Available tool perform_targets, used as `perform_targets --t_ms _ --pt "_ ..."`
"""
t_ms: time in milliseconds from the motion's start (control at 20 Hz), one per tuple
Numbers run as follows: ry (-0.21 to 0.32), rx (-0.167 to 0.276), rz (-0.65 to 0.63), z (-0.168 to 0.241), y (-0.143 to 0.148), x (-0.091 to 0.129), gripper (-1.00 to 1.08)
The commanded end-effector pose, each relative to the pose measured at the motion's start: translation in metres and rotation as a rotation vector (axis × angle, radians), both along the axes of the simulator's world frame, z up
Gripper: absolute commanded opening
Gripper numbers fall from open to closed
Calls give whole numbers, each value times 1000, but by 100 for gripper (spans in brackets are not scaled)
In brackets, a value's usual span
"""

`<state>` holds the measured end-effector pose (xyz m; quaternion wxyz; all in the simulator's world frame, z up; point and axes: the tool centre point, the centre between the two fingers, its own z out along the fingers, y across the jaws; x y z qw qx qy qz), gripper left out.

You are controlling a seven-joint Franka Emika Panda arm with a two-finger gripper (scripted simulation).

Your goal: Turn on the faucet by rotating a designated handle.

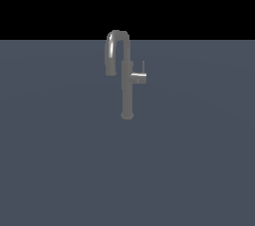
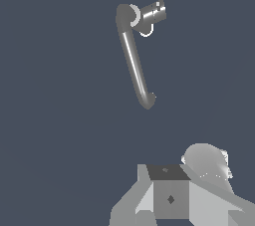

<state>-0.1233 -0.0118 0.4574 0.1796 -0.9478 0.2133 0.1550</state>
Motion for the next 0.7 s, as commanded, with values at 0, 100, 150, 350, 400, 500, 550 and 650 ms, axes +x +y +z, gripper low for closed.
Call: perform_targets --t_ms 0,100,150,350,400,500,550,650 --pt "38 51 -49 -7 -3 15 -100" --pt "69 92 -89 -14 -6 26 -100" --pt "85 113 -109 -17 -7 32 -100" --pt "149 199 -190 -33 -14 55 -100" --pt "165 221 -211 -37 -16 60 -100" --pt "199 266 -254 -46 -19 71 -100" --pt "215 288 -275 -51 -21 76 -100" --pt "248 333 -317 -60 -25 86 -100"
